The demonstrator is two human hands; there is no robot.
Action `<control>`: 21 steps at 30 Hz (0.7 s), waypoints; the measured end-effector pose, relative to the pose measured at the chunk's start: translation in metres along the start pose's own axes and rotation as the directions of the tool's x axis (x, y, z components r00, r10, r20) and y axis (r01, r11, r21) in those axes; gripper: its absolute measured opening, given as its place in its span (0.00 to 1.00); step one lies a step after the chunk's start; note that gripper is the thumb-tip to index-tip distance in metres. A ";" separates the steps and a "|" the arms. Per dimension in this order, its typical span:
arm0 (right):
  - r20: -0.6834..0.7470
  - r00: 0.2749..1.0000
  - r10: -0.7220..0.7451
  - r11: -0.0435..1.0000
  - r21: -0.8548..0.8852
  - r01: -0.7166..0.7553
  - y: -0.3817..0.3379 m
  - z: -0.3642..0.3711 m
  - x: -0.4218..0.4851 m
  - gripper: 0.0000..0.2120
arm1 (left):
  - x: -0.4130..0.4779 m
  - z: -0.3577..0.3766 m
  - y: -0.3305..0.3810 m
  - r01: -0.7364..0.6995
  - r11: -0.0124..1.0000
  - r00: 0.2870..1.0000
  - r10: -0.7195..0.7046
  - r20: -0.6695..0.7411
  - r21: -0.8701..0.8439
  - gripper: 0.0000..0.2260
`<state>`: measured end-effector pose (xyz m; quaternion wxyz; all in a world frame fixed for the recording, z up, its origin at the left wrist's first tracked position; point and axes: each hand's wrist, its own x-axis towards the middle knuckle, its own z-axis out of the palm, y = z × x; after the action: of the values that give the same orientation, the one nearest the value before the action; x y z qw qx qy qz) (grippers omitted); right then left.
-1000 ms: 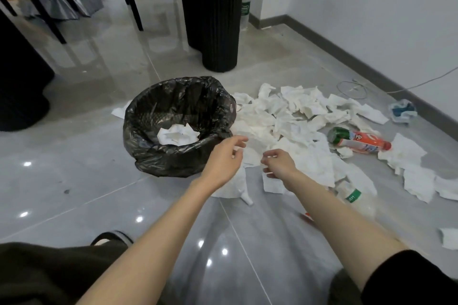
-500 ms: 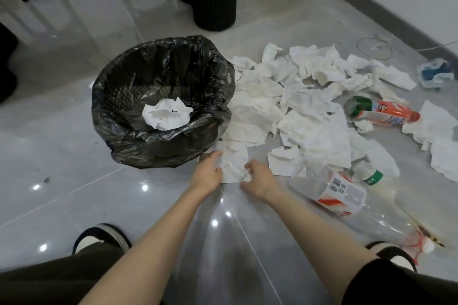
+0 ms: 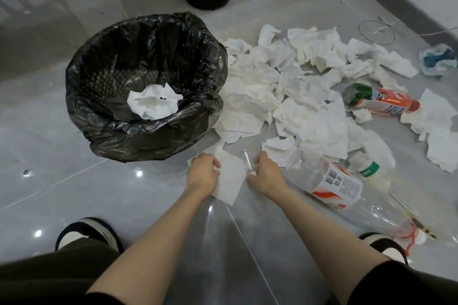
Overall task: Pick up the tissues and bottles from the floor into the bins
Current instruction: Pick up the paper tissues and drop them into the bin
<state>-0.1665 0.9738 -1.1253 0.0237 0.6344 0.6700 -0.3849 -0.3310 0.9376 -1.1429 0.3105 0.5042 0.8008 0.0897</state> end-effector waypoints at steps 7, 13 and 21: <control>-0.057 0.996 0.065 0.981 0.187 -0.053 -0.007 -0.014 -0.004 0.17 | -0.008 -0.017 0.013 -0.085 0.992 0.996 0.083 -0.022 -0.095 0.10; -0.152 0.978 0.145 0.904 0.421 -0.069 -0.015 -0.049 -0.024 0.18 | -0.027 -0.051 0.042 -0.356 0.928 0.932 0.344 -0.112 -0.111 0.17; -0.253 0.962 0.105 0.778 0.623 0.079 -0.052 -0.104 -0.055 0.15 | -0.055 -0.141 0.079 -0.524 0.793 0.782 0.302 -0.546 -0.311 0.10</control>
<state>-0.1529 0.9904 -0.9982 -0.2787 0.6574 0.4957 -0.4944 -0.3380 0.9518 -0.9730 0.1860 0.5493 0.6741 0.4574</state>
